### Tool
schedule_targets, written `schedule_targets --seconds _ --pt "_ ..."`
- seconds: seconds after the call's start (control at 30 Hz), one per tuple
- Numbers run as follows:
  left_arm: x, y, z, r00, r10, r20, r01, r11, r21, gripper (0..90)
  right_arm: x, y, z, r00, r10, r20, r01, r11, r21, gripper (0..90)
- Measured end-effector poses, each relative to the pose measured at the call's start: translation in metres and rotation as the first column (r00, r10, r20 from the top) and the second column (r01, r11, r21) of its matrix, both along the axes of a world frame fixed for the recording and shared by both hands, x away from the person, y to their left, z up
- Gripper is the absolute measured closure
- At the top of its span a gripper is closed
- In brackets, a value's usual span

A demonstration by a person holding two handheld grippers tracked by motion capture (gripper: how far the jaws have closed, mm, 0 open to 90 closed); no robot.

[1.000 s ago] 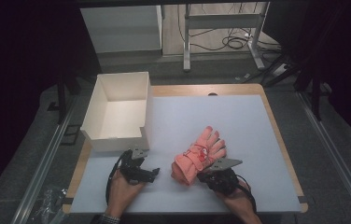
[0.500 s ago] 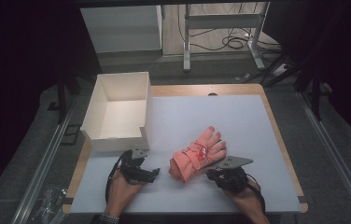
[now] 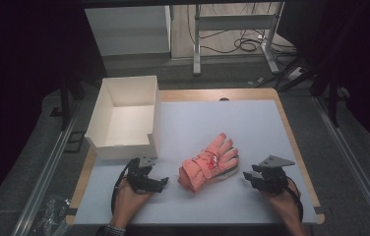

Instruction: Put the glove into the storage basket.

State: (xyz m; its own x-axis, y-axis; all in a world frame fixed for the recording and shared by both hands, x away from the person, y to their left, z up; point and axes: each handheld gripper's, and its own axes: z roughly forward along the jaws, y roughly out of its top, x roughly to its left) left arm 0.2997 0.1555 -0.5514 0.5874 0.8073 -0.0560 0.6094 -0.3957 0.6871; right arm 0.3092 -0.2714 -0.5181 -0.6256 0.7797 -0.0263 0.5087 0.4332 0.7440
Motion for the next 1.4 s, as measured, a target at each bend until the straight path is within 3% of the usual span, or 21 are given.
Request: schedule_targets --seconds 0.23,0.33,0.5,0.7,0.93,1.07,1.4 --pt "0.0 0.0 0.0 1.0 0.0 -0.003 0.0 1.0 -0.002 0.4 0.011 -0.023 -0.003 0.9965 -0.083 0.011 0.083 0.9964 -0.017 31.6" --pt "0.0 0.0 0.0 1.0 0.0 -0.002 0.0 1.0 -0.002 0.5 0.014 -0.025 -0.009 0.996 -0.089 -0.007 0.089 0.9952 -0.04 26.1" --pt "0.001 -0.002 0.002 0.9998 0.004 -0.019 -0.004 1.0 -0.003 0.0 0.013 -0.024 -0.011 0.9957 -0.093 0.003 0.093 0.995 -0.039 22.6" --pt "-0.002 -0.006 0.011 0.9953 -0.068 -0.069 0.065 0.9967 -0.049 0.1 0.013 -0.024 -0.011 0.9945 -0.105 0.006 0.105 0.9937 -0.039 20.2" --pt "-0.009 -0.016 0.025 0.9872 -0.139 -0.079 0.134 0.989 -0.062 0.1 0.013 -0.025 -0.012 0.9942 -0.107 0.007 0.107 0.9935 -0.038 20.0" --pt "-0.012 -0.025 0.039 0.9778 -0.196 -0.074 0.192 0.9798 -0.056 0.0 0.013 -0.025 -0.012 0.9942 -0.108 0.007 0.108 0.9935 -0.037 20.1" --pt "-0.008 -0.048 0.071 0.961 -0.267 -0.071 0.265 0.9634 -0.039 0.0 0.013 -0.025 -0.012 0.9943 -0.106 0.007 0.106 0.9937 -0.037 20.0"
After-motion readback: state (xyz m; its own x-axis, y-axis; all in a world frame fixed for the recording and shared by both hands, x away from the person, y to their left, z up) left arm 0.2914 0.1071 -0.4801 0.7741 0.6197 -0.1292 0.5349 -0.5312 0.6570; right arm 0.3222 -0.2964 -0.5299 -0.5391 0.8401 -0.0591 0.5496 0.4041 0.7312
